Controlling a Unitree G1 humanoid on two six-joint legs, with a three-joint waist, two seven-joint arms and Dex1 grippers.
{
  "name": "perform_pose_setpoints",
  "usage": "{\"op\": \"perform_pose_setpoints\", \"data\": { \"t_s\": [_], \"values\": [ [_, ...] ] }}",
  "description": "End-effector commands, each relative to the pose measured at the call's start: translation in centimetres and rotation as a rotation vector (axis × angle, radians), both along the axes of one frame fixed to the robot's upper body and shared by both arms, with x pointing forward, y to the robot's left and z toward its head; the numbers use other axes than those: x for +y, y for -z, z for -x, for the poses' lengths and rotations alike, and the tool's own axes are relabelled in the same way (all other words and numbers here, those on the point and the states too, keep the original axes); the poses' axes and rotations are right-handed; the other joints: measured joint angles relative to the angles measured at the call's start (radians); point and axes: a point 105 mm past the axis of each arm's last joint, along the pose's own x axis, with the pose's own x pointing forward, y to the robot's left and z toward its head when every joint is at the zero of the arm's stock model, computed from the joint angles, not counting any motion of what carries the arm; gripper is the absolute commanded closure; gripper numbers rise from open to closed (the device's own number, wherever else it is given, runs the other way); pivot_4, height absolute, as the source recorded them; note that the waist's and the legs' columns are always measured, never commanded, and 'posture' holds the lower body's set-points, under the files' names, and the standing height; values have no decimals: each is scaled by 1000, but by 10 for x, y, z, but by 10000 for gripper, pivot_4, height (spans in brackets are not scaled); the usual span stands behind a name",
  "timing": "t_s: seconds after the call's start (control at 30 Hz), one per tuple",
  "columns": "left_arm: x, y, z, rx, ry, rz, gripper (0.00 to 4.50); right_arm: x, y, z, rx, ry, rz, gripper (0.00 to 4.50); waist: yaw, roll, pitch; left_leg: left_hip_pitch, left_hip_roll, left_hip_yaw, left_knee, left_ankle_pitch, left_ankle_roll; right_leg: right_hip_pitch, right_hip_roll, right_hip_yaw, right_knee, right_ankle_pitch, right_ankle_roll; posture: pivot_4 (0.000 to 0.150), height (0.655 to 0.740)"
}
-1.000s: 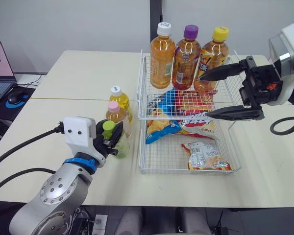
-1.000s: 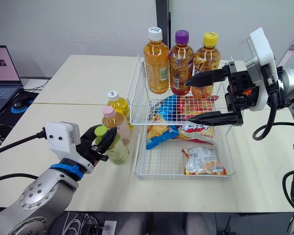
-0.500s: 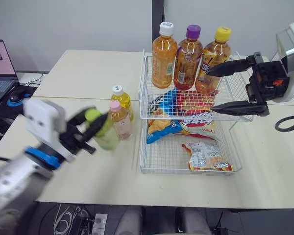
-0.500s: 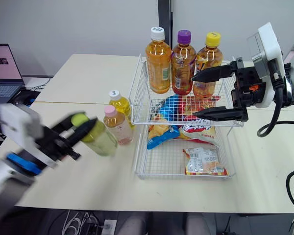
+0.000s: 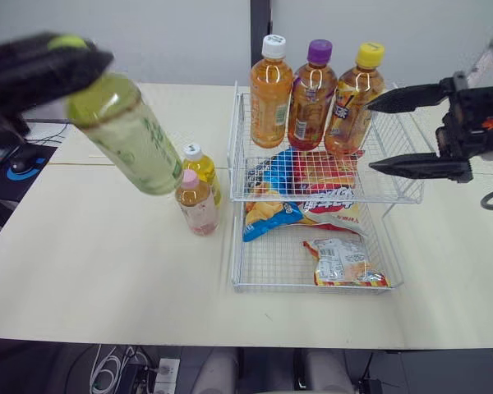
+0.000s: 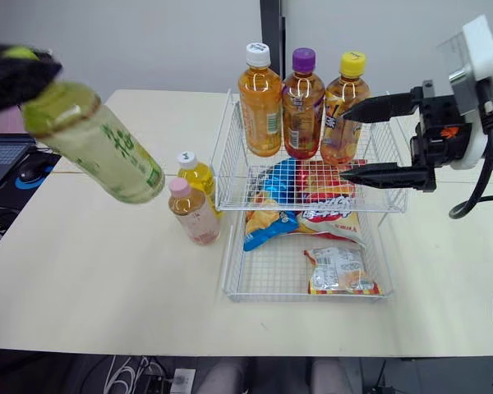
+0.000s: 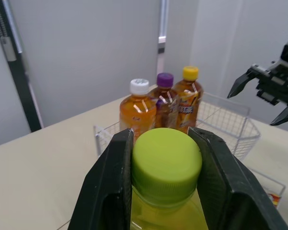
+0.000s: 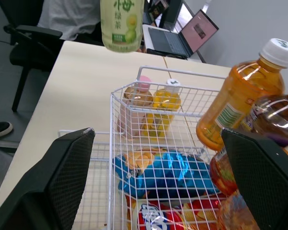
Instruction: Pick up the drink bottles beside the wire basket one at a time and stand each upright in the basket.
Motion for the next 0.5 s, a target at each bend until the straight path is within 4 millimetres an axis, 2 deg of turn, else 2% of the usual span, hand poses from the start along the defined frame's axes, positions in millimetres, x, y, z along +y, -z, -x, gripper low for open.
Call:
{"op": "perform_pose_setpoints", "data": {
  "t_s": [0.03, 0.13, 0.27, 0.5],
  "values": [
    [-2, -33, 5, -96, 109, 63, 31142, -6, -10, 10, -53, 35, -8, 0, -3, 0, 0, 0, 0, 0, 0, 0, 0, 0, 0, 0, 0, 0, 0, 1500, 7400],
    [-15, -45, -5, -111, 208, 64, 31142, -10, -10, 13, -54, 64, -10, 0, -4, 0, 0, 0, 0, 0, 0, 0, 0, 1, 0, 0, 1, 0, 0, 1500, 7400],
    [-51, -60, -20, -90, 375, 34, 31142, -19, -12, 16, -60, 115, -11, 0, -2, -1, 1, -2, -2, -3, 4, 0, 0, 1, 0, -1, 2, 0, 2, 1500, 7400],
    [-123, -54, -42, -62, 560, -76, 31142, -28, -14, 27, -55, 181, -26, 0, -13, -1, 1, -5, -3, -2, 4, 0, 0, -1, -1, 0, 2, -1, 4, 1500, 7400]
  ]
}}
